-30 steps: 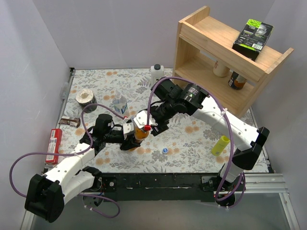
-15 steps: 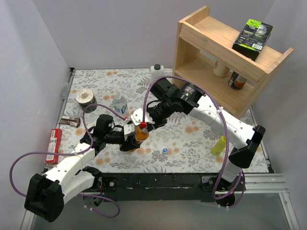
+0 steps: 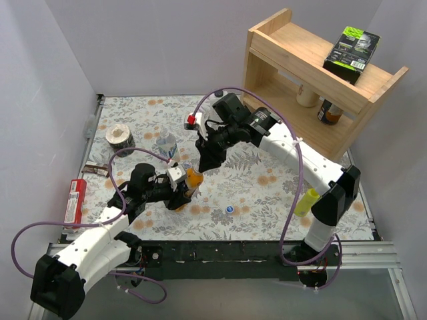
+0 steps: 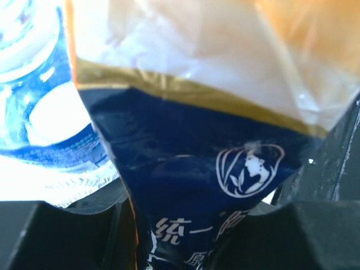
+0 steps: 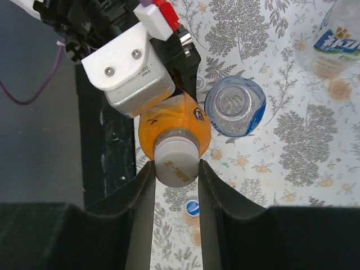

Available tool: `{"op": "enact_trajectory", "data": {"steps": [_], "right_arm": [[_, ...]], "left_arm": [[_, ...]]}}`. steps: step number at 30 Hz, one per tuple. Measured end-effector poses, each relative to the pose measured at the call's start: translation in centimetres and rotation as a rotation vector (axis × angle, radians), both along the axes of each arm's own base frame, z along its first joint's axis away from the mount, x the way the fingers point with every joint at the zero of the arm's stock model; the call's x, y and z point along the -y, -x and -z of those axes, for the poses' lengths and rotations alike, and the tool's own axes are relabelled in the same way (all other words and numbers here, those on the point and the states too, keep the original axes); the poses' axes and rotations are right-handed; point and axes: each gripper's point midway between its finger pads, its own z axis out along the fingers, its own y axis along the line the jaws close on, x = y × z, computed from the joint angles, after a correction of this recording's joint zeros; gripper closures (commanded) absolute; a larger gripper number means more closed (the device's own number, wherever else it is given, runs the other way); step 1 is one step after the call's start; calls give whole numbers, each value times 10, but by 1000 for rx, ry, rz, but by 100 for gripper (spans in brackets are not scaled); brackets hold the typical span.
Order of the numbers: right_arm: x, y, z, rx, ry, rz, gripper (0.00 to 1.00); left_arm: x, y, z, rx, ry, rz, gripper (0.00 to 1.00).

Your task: Screw on the bottle caps

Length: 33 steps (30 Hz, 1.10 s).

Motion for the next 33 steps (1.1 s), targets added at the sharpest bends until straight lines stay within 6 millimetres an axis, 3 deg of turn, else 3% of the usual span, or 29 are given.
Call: {"op": "enact_trajectory", "data": {"steps": [1,2,5,10,15,17,20,26,33], "right_arm": [[-2,-3,0,-37,-4,15,52],[-4,-5,-1,-64,-7,19,45],[-8,-9,-10,-100,-5,-3,36],[6,1,-39,64,-66,-167,34],[49,38,-50,297,-118,-311,35],[54,51,-55,376,-142,-370,36],[48,59,-58,464,-176,-443,36],[32,44,-43,542,-167,-492,37],[25,43,-35,593,-169,-554,40]], "left_arm": [[0,1,1,-13,0,-7,100],[-1,1,1,-20,0,-11,100],[3,1,-6,6,20,23,100],[11,4,-23,80,37,134,100],[15,14,-17,66,23,243,100],[15,18,-13,54,18,268,100],[15,23,-12,46,15,293,100],[16,24,-18,65,23,322,100],[15,27,-16,65,16,335,100]]}}
